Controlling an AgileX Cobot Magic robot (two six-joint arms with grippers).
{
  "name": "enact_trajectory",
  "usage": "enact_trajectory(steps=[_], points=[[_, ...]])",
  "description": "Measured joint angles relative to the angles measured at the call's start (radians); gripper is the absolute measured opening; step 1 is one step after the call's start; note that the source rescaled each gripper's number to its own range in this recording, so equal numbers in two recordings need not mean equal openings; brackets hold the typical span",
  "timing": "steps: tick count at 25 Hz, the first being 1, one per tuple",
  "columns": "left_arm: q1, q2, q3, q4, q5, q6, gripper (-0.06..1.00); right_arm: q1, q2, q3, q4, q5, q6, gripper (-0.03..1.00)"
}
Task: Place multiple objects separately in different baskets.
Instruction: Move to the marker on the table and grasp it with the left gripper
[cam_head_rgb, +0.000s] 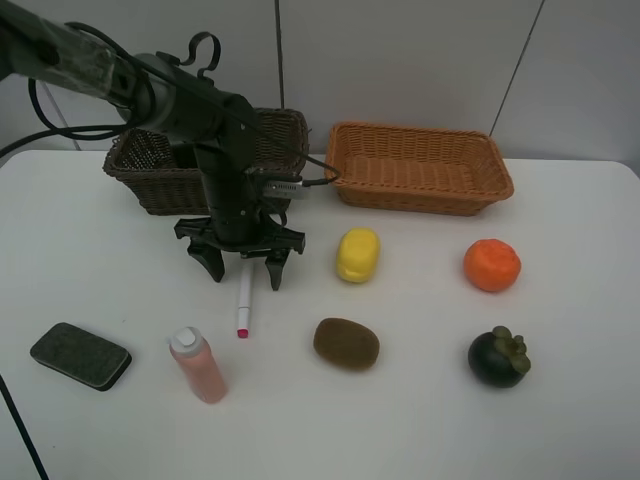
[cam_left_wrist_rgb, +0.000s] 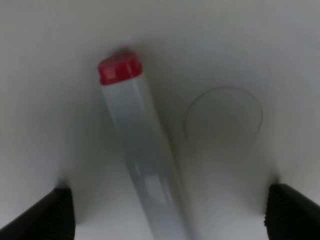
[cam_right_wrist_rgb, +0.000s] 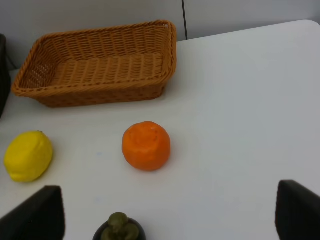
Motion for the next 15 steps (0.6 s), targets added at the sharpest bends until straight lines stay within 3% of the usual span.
enact_trajectory(steps=[4, 6, 9, 13, 15], points=[[0.000, 0.000, 0.000, 0.000, -0.016, 0.000, 0.97, 0.000, 0.000, 0.000, 0.000, 0.000, 0.000, 0.99], [0.000, 0.000, 0.000, 0.000, -0.028, -0.001, 0.88, 0.000, 0.000, 0.000, 0.000, 0.000, 0.000, 0.99], [0.000, 0.000, 0.000, 0.000, -0.034, -0.001, 0.61, 0.000, 0.000, 0.000, 0.000, 0.000, 0.000, 0.99], [0.000, 0.000, 0.000, 0.000, -0.031, 0.000, 0.05, 0.000, 0.000, 0.000, 0.000, 0.000, 0.000, 0.99], [0.000, 0.000, 0.000, 0.000, -0.030, -0.001, 0.01, 0.000, 0.000, 0.000, 0.000, 0.000, 0.000, 0.99]])
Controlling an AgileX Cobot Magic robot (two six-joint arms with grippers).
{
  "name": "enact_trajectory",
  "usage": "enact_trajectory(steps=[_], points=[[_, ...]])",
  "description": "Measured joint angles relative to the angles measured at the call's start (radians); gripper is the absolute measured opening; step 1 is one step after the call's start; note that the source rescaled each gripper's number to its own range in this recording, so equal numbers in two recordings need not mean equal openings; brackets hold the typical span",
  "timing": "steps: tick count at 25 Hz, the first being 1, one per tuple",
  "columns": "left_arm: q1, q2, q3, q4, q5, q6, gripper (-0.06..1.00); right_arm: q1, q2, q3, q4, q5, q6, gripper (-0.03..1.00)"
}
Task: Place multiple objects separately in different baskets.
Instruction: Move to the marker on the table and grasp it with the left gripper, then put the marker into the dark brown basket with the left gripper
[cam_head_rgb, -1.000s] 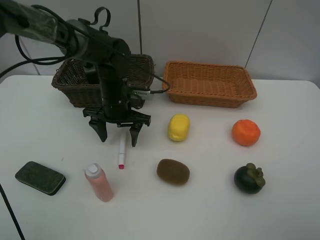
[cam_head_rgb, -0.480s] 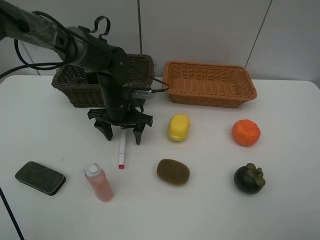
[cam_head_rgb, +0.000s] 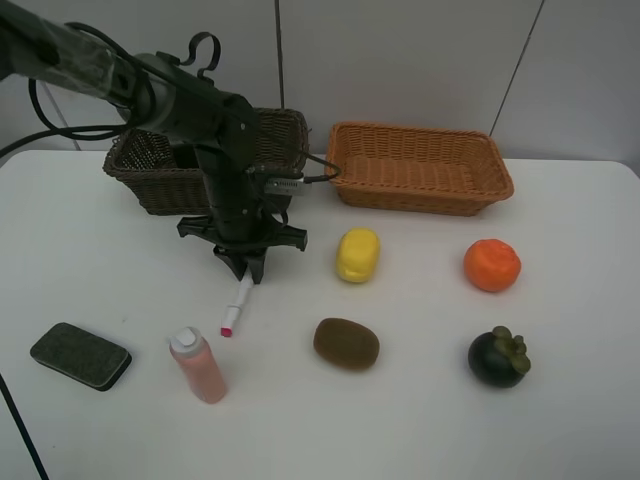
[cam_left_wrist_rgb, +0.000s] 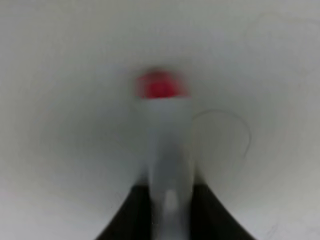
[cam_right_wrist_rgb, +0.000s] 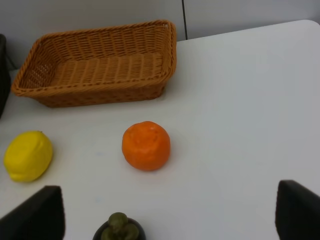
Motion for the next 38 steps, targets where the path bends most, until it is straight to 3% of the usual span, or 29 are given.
enact_trajectory(steps=[6, 13, 17, 19, 25, 29, 31, 32, 34, 35, 38], points=[[0.000, -0.056, 0.001, -0.015, -0.034, 0.015, 0.01, 0.000, 0.000, 0.000, 0.000, 0.000, 0.000, 0.99], [0.000, -0.252, -0.017, -0.192, -0.100, 0.139, 0.01, 0.000, 0.000, 0.000, 0.000, 0.000, 0.000, 0.99], [0.012, -0.334, -0.059, -0.216, -0.171, 0.206, 0.01, 0.000, 0.000, 0.000, 0.000, 0.000, 0.000, 0.99], [0.042, -0.341, -0.094, -0.210, -0.237, 0.240, 0.01, 0.000, 0.000, 0.000, 0.000, 0.000, 0.000, 0.99], [0.143, -0.315, -0.106, -0.157, -0.656, 0.440, 0.01, 0.000, 0.000, 0.000, 0.000, 0.000, 0.000, 0.99], [0.172, -0.254, -0.112, -0.155, -0.768, 0.514, 0.01, 0.000, 0.000, 0.000, 0.000, 0.000, 0.000, 0.99], [0.179, -0.215, -0.112, -0.155, -0.769, 0.528, 0.13, 0.000, 0.000, 0.000, 0.000, 0.000, 0.000, 0.99], [0.181, -0.195, -0.112, -0.155, -0.768, 0.531, 0.27, 0.000, 0.000, 0.000, 0.000, 0.000, 0.000, 0.99], [0.181, -0.167, -0.112, -0.155, -0.765, 0.534, 0.66, 0.000, 0.000, 0.000, 0.000, 0.000, 0.000, 0.99], [0.181, -0.159, -0.111, -0.155, -0.758, 0.535, 0.81, 0.000, 0.000, 0.000, 0.000, 0.000, 0.000, 0.99], [0.181, -0.158, -0.111, -0.154, -0.736, 0.537, 0.97, 0.000, 0.000, 0.000, 0.000, 0.000, 0.000, 0.99]])
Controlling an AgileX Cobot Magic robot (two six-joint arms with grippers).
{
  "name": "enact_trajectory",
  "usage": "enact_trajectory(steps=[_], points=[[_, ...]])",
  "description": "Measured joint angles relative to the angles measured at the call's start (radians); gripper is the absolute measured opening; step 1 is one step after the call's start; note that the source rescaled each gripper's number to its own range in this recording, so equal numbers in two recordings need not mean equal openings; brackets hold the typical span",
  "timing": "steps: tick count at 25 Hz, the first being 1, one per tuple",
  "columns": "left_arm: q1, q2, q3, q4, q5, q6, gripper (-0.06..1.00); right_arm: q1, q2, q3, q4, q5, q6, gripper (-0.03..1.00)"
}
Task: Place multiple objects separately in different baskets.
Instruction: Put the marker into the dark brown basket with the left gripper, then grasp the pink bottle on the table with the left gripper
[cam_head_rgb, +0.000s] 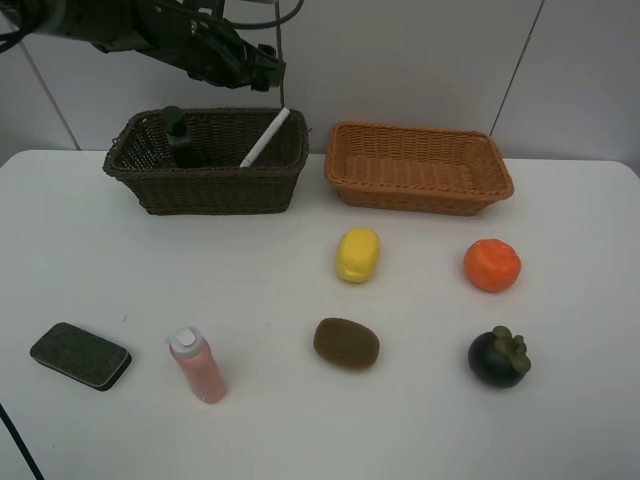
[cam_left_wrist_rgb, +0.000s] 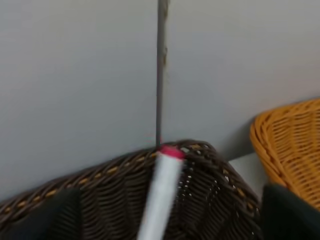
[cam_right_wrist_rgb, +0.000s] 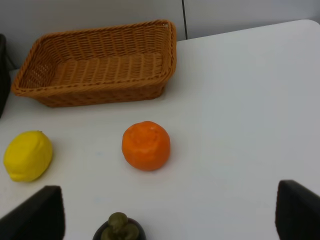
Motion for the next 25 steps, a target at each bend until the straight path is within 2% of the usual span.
enact_trajectory(steps=[2, 4, 6, 12, 15, 20, 25], points=[[0.000, -0.019, -0.002, 0.000, 0.043, 0.000, 0.99, 0.000, 0.000, 0.000, 0.000, 0.000, 0.000, 0.99], [0.000, -0.047, -0.014, 0.000, 0.138, -0.004, 1.00, 0.000, 0.000, 0.000, 0.000, 0.000, 0.000, 0.99], [0.000, -0.087, -0.040, 0.000, 0.290, -0.005, 1.00, 0.000, 0.000, 0.000, 0.000, 0.000, 0.000, 0.99], [0.000, -0.153, -0.156, 0.002, 0.900, -0.025, 1.00, 0.000, 0.000, 0.000, 0.000, 0.000, 0.000, 0.99], [-0.002, -0.153, -0.181, 0.026, 1.096, -0.026, 1.00, 0.000, 0.000, 0.000, 0.000, 0.000, 0.000, 0.99], [-0.038, -0.188, -0.137, 0.134, 1.137, 0.014, 1.00, 0.000, 0.000, 0.000, 0.000, 0.000, 0.000, 0.99], [-0.142, -0.298, 0.036, 0.189, 1.138, 0.142, 1.00, 0.000, 0.000, 0.000, 0.000, 0.000, 0.000, 0.99]])
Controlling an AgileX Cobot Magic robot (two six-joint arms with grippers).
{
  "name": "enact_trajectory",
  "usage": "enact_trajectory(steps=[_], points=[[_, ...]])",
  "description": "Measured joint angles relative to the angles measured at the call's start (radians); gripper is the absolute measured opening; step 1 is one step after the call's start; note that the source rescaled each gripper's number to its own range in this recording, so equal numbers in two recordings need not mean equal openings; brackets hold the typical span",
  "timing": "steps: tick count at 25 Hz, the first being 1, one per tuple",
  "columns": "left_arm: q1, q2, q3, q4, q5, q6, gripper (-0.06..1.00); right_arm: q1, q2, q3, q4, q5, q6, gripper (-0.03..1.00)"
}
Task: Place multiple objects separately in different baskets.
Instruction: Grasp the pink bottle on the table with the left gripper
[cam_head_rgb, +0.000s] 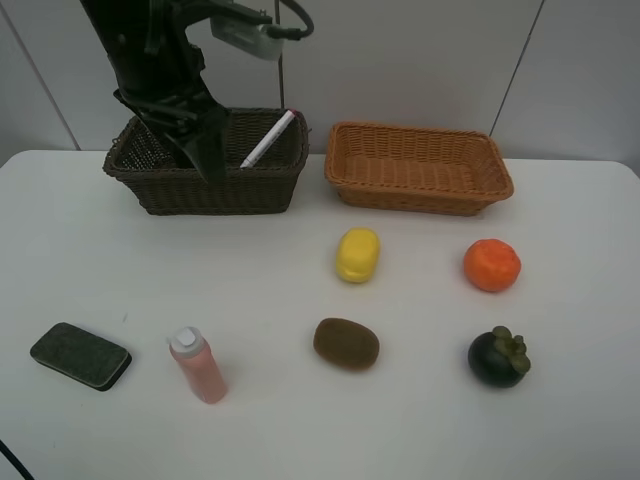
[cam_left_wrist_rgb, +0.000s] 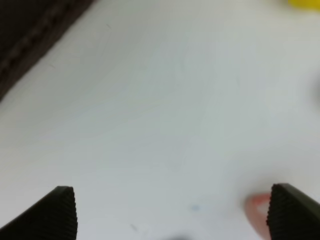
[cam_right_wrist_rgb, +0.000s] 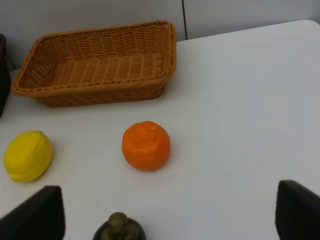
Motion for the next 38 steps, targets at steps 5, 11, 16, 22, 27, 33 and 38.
enact_trajectory(steps=[5, 11, 16, 22, 27, 33, 38], points=[[-0.097, -0.120, 0.179, -0.006, 0.000, 0.151, 1.00, 0.000, 0.000, 0.000, 0.000, 0.000, 0.000, 0.99], [-0.226, -0.157, 0.321, -0.012, 0.001, 0.207, 1.00, 0.000, 0.000, 0.000, 0.000, 0.000, 0.000, 0.99], [-0.284, -0.157, 0.401, -0.011, 0.001, 0.225, 1.00, 0.000, 0.000, 0.000, 0.000, 0.000, 0.000, 0.99], [-0.285, -0.157, 0.453, -0.016, -0.014, 0.297, 1.00, 0.000, 0.000, 0.000, 0.000, 0.000, 0.000, 0.99], [-0.285, -0.157, 0.520, -0.022, -0.128, 0.369, 1.00, 0.000, 0.000, 0.000, 0.000, 0.000, 0.000, 0.99], [-0.285, -0.157, 0.572, -0.011, -0.293, 0.412, 1.00, 0.000, 0.000, 0.000, 0.000, 0.000, 0.000, 0.99], [-0.285, -0.140, 0.577, -0.008, -0.334, 0.419, 1.00, 0.000, 0.000, 0.000, 0.000, 0.000, 0.000, 0.99]])
